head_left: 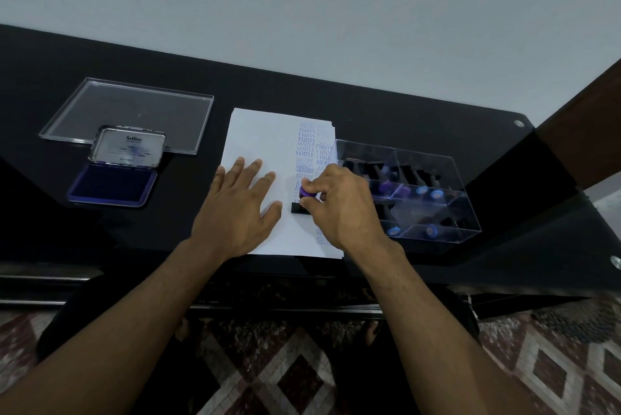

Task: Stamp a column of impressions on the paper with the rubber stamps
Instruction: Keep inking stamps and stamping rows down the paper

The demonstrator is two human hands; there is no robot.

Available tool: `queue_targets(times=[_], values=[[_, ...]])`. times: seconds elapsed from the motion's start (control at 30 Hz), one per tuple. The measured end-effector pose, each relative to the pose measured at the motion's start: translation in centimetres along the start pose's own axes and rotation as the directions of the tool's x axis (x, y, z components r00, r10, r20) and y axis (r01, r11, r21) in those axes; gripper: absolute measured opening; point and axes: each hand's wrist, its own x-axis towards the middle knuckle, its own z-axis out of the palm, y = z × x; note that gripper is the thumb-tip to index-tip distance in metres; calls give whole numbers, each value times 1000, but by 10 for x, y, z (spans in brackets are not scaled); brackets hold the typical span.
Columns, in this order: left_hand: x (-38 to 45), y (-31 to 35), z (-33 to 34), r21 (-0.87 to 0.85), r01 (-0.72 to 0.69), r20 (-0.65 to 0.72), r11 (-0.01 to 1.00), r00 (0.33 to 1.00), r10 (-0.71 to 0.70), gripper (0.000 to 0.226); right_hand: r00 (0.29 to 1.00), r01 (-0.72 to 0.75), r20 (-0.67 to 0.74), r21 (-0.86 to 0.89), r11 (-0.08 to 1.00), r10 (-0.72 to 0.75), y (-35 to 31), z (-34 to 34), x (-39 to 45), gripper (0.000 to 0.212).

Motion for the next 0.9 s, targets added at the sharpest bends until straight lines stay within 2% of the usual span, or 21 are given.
queue_targets(times=[0.5, 0.9], values=[[0, 0, 1, -1, 4, -6, 1000, 1000, -4, 77, 999, 31, -27, -16, 999, -31, -2, 1, -3, 15], [1, 0, 1, 15, 6, 9, 1000, 1000, -6, 80, 1000, -3, -11, -61, 998, 3, -5, 1, -1, 14]])
